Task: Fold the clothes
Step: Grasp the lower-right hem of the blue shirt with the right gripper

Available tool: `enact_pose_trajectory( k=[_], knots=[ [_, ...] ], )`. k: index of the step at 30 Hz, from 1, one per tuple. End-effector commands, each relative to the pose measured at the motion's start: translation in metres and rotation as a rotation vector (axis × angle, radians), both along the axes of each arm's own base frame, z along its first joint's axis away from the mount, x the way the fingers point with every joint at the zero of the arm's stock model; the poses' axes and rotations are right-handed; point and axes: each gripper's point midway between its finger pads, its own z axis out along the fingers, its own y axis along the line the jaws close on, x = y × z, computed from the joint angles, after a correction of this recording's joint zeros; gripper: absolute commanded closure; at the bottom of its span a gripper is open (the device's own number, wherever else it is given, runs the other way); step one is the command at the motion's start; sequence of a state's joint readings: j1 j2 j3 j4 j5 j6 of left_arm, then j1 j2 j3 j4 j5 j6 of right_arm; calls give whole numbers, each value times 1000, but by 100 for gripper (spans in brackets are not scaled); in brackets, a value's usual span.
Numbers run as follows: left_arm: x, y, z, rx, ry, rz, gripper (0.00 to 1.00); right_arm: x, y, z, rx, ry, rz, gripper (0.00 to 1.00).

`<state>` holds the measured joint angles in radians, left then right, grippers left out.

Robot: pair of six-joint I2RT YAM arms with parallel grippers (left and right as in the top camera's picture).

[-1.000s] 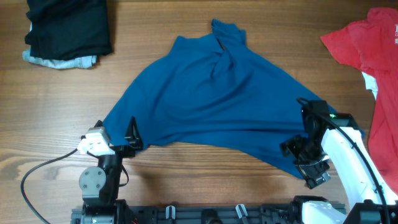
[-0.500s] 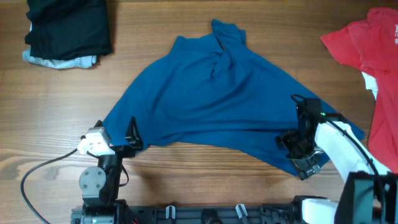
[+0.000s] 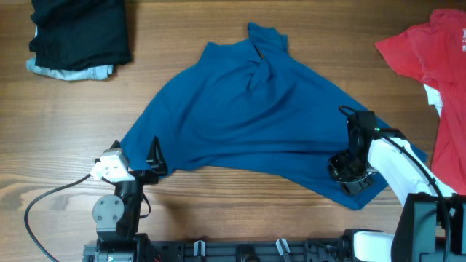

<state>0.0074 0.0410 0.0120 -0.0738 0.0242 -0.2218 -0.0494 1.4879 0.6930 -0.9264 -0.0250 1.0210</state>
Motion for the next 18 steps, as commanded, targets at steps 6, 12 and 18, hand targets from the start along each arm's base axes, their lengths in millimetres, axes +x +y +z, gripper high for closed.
enact_pose_trajectory(
  k=[6, 12, 18],
  knots=[
    [0, -3, -2, 11, 2, -14, 0, 2, -6, 23, -44, -45, -74, 96],
    [0, -3, -2, 12, 2, -14, 0, 22, -6, 121, -47, -340, 81, 96],
    [0, -3, -2, 11, 2, -14, 0, -5, 5, 133, 7, -336, 142, 96]
  ],
)
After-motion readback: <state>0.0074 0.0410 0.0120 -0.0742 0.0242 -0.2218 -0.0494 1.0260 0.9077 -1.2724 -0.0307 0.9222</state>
